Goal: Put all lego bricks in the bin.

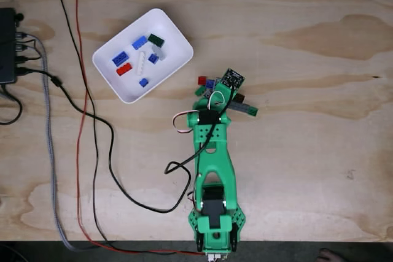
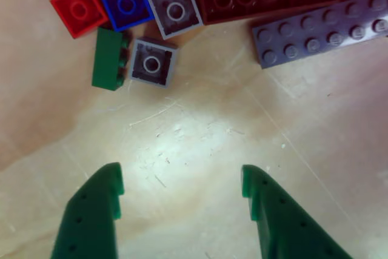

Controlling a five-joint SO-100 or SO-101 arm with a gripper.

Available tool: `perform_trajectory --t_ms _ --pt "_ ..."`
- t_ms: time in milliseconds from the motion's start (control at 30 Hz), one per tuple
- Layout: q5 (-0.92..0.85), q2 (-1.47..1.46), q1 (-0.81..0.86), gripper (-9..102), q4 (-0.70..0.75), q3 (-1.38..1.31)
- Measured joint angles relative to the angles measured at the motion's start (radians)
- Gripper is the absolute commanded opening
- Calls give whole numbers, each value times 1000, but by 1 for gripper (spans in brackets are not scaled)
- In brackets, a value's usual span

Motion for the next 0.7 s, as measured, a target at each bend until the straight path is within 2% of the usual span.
perform_trajectory --t_ms 167,333,700 --pt "6 -295 -34 26 17 -229" --pt "9 -468 -31 23 51 -397" --pt "-14 -506 28 9 2 -443"
